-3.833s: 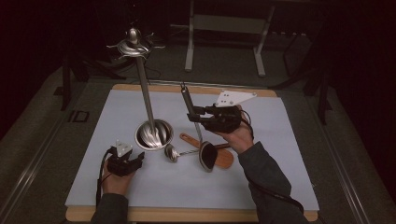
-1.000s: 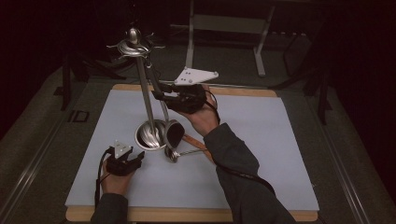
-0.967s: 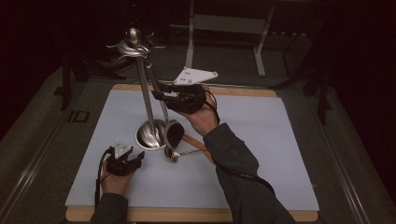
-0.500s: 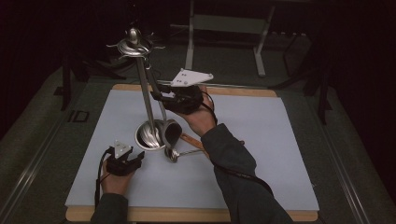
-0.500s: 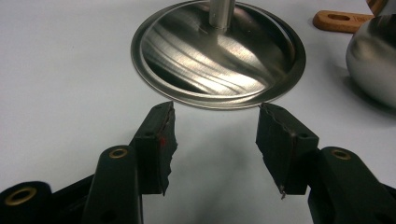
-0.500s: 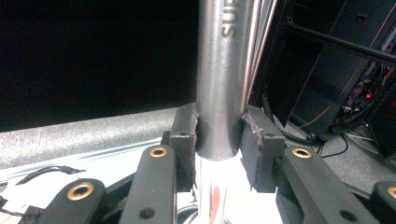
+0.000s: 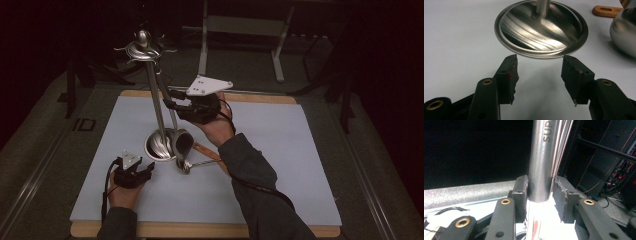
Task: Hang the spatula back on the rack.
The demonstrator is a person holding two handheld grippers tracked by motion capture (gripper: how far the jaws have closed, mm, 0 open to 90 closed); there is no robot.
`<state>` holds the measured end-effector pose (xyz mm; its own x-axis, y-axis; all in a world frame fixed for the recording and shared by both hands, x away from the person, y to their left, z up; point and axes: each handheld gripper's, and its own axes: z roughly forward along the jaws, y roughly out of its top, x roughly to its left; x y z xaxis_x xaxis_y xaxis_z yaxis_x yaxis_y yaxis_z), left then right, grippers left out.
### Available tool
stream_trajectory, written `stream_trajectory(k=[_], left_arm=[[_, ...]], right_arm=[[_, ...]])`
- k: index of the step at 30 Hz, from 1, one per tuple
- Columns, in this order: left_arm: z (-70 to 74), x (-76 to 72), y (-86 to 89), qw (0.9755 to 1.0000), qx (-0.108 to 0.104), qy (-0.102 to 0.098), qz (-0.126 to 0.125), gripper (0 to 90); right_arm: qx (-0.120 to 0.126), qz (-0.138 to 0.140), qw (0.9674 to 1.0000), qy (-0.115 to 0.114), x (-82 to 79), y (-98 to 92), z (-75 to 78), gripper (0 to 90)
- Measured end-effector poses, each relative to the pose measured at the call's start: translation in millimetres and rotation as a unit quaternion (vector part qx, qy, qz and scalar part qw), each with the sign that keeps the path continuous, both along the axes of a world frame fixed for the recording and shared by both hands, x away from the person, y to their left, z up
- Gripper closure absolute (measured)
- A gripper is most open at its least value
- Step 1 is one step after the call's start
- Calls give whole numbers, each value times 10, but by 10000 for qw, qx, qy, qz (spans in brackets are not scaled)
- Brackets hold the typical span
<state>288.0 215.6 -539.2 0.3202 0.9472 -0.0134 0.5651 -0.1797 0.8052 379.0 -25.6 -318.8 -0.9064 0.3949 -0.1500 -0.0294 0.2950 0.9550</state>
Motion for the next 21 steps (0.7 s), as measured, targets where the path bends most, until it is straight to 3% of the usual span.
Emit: stream_trajectory(k=[12, 21], left_arm=[[-1, 5, 15, 10000, -83, 15, 19, 488], [5, 1, 37, 9999, -162, -19, 0, 487]], right_arm=[[-128, -184, 9997, 100, 62, -297, -137, 657], [-436, -249, 9986, 164, 98, -476, -269, 670]])
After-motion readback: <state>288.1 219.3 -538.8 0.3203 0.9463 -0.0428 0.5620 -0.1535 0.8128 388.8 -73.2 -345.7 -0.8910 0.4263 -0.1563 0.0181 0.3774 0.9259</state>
